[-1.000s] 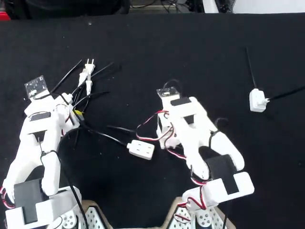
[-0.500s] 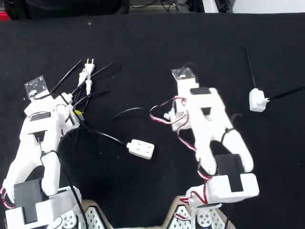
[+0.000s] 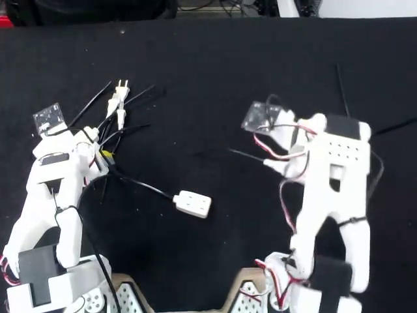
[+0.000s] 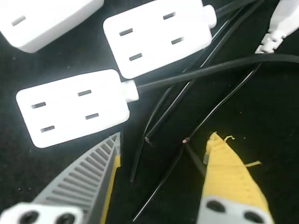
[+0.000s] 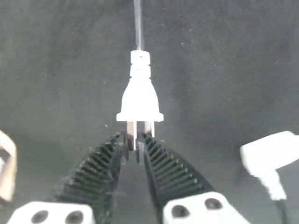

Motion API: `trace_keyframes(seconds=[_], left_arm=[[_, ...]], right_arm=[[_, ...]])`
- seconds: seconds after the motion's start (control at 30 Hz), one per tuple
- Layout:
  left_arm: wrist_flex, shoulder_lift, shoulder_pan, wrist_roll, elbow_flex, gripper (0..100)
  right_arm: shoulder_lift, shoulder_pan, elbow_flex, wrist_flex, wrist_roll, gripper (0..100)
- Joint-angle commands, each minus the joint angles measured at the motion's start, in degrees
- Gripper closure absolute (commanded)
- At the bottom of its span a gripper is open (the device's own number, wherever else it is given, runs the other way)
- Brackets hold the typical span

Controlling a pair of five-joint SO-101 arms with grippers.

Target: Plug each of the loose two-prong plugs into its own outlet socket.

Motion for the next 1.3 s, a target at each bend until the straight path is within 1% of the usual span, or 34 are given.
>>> trace_keyframes(seconds=[0.0, 0.07, 0.17, 0.2, 0.27, 0.33, 0.4, 0.47, 0.5, 0.6, 0.67, 0.8, 0.87, 1.0, 1.07, 1.13, 1.23, 1.27], left_arm=[[-0.9, -1.5, -0.5, 0.5, -0.4, 72], [-0.9, -1.5, -0.5, 0.5, -0.4, 72], [-0.9, -1.5, -0.5, 0.5, -0.4, 72], [-0.9, -1.5, -0.5, 0.5, -0.4, 72], [-0.9, -1.5, -0.5, 0.5, -0.4, 72], [-0.9, -1.5, -0.5, 0.5, -0.4, 72], [-0.9, -1.5, -0.5, 0.5, -0.4, 72], [-0.9, -1.5, -0.5, 0.5, -0.4, 72], [-0.9, -1.5, -0.5, 0.5, -0.4, 72], [-0.9, -1.5, -0.5, 0.5, -0.5, 72], [-0.9, -1.5, -0.5, 0.5, -0.5, 72], [-0.9, -1.5, -0.5, 0.5, -0.6, 72], [-0.9, -1.5, -0.5, 0.5, -0.6, 72], [-0.9, -1.5, -0.5, 0.5, -0.5, 72], [-0.9, -1.5, -0.5, 0.5, -0.5, 72], [-0.9, -1.5, -0.6, 0.5, -0.5, 72], [-0.9, -1.5, -0.7, 0.5, -0.5, 72], [-0.9, -1.6, -0.6, 0.5, -0.5, 72]], right_arm=[[-4.9, -1.9, 1.5, 1.3, 3.1, 98.7], [-6.2, -4.4, 5.1, 2.2, 4.5, 98.7], [-8.0, -7.7, 8.4, 7.1, 13.2, 98.7], [-8.1, -8.4, 9.4, 7.1, 15.0, 98.8], [-7.9, -9.4, 11.6, 2.9, 14.8, 98.8], [-7.1, -9.5, 15.3, -5.0, 11.3, 98.7], [-6.2, -9.2, 19.4, -13.9, 5.5, 98.6], [-5.8, -9.0, 22.6, -20.0, 0.5, 97.9], [-5.8, -8.9, 23.6, -21.1, -1.2, 95.8], [-5.9, -8.3, 23.7, -21.3, -6.1, 83.5], [-6.5, -8.3, 22.4, -21.1, -9.1, 77.6], [-9.2, -8.6, 18.9, -21.6, -17.5, 77.3], [-10.3, -9.3, 17.3, -23.2, -20.4, 77.3], [-9.6, -9.3, 17.5, -33.8, -24.6, 77.3], [-7.6, -8.3, 17.7, -38.8, -24.5, 77.3], [-4.4, -6.9, 17.5, -40.2, -22.8, 77.3], [1.7, -3.8, 16.4, -40.4, -11.5, 77.3], [3.8, -2.5, 15.7, -40.6, -9.1, 77.3]])
